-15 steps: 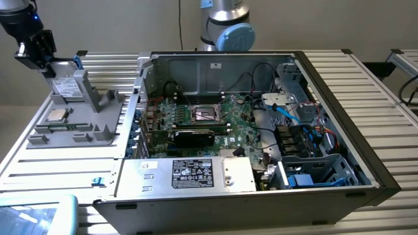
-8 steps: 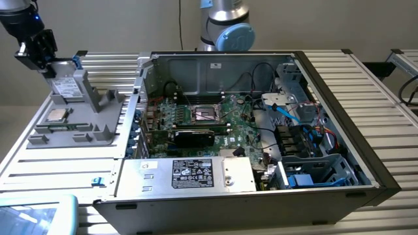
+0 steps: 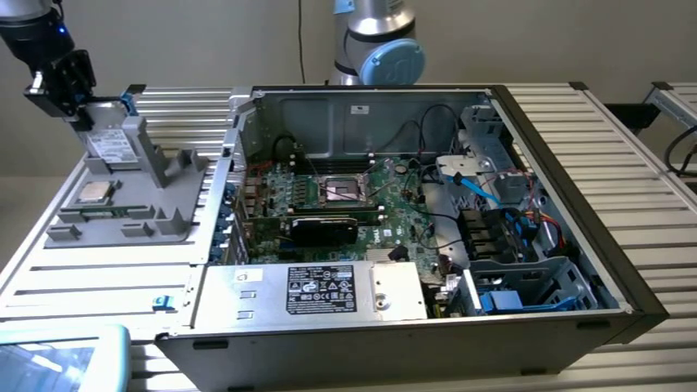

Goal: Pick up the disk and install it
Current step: 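Pick up the disk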

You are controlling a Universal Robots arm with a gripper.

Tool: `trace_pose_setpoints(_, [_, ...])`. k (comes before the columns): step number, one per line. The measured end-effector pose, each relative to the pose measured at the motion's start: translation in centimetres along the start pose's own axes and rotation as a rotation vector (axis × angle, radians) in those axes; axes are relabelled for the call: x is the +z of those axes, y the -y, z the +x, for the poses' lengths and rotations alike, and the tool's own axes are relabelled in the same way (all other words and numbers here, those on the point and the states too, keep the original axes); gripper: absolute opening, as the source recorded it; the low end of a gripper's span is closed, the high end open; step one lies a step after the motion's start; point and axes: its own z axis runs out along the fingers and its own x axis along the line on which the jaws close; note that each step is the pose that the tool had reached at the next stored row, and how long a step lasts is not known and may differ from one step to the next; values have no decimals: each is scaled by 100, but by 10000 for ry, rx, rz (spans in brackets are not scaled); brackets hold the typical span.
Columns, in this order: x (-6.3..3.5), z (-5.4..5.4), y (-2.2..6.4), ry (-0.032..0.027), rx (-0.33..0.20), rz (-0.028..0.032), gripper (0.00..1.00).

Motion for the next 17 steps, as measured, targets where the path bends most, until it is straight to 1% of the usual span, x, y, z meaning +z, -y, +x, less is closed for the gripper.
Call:
trace_pose_setpoints(4, [9,-1,0,-9,109,-36,46])
trace_pose_setpoints(7, [10,-2,0,-9,119,-53,46])
trace_pose_setpoints(9, [11,-3,0,-14,122,-51,46])
trace_pose_setpoints(10, [11,-2,0,-23,122,-52,44])
trace_pose_setpoints(11, [12,-3,0,-28,122,-51,38])
trace_pose_setpoints(15, [11,-3,0,-65,123,-50,37])
trace_pose_setpoints(17, [4,-3,0,-102,124,-50,37])
